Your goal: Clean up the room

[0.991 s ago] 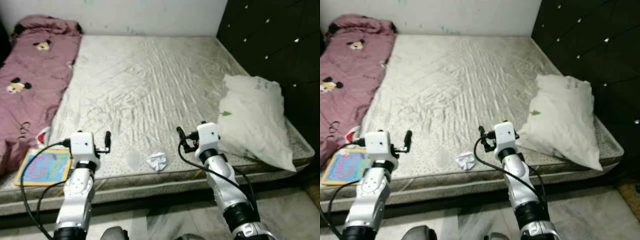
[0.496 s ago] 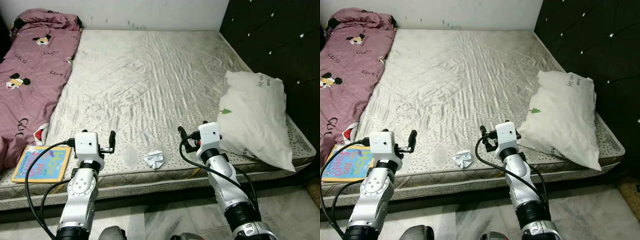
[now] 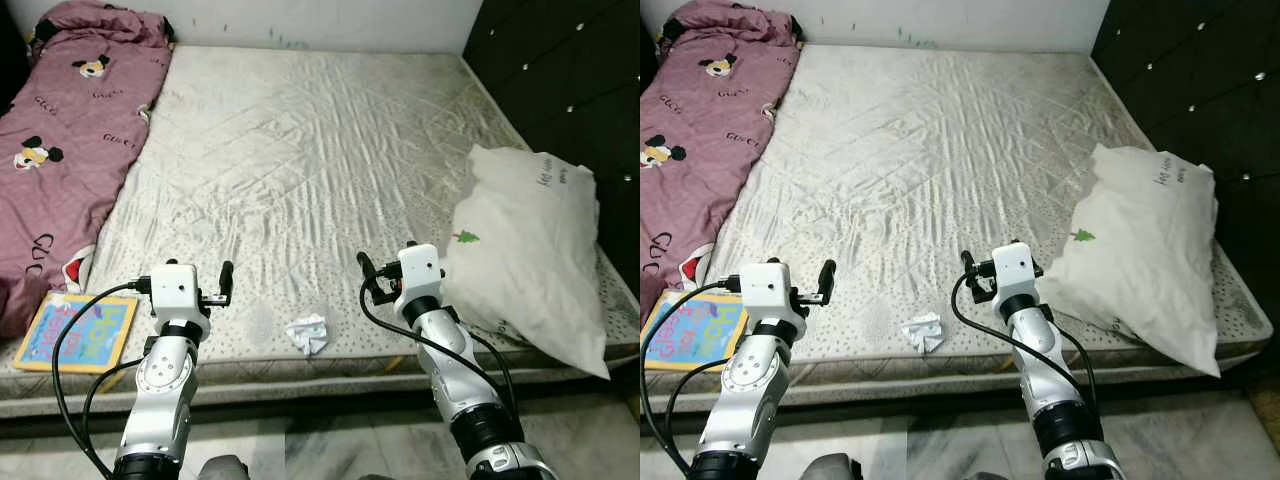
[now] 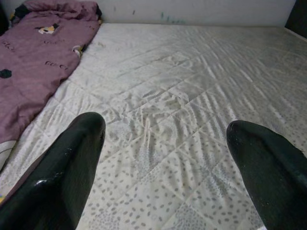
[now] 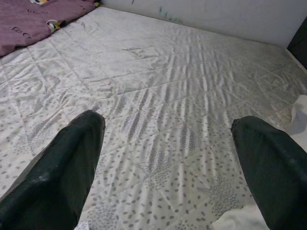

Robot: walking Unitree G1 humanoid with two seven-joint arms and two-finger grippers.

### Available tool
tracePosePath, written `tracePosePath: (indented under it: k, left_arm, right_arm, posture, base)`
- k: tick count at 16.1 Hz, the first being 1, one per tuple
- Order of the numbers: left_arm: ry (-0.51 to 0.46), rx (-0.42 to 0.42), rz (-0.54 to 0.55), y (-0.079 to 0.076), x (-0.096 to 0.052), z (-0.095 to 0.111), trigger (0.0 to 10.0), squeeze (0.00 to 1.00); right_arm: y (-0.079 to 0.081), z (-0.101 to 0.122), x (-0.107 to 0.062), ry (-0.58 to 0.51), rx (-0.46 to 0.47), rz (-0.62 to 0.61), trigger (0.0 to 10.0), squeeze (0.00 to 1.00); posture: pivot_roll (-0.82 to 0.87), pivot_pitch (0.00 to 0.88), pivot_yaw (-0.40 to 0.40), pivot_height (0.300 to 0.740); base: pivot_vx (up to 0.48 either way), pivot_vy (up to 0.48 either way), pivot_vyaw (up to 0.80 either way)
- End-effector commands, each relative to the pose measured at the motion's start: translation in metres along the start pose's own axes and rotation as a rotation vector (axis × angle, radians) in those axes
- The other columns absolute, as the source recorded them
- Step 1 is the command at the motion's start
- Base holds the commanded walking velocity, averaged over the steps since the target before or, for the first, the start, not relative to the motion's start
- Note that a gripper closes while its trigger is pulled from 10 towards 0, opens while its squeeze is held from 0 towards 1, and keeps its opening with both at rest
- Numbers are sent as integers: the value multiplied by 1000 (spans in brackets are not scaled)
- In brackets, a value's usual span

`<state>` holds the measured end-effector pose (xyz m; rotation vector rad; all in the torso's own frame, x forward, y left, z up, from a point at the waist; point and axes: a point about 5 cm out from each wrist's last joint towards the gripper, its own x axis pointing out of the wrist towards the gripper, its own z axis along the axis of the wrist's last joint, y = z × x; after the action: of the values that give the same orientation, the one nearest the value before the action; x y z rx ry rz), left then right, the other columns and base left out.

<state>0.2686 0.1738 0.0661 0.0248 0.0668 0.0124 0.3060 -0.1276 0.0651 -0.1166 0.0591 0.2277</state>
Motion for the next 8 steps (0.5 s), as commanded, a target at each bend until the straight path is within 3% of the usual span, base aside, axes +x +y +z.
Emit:
tracePosePath:
  k: [1,8]
  left_arm:
    - [-2,0,-9,-1,0,1,10000,0]
    - [3,8,0,0,0,1,10000,0]
  right_arm:
    - [-2,0,0,1,4,-3,10000,0]
    - [-2,0,0,2,9,-4,10000,0]
  posture:
    - [55,54,-71,740]
    - [58,48,-71,740]
  base:
    - [0,0,0]
    - [0,0,0]
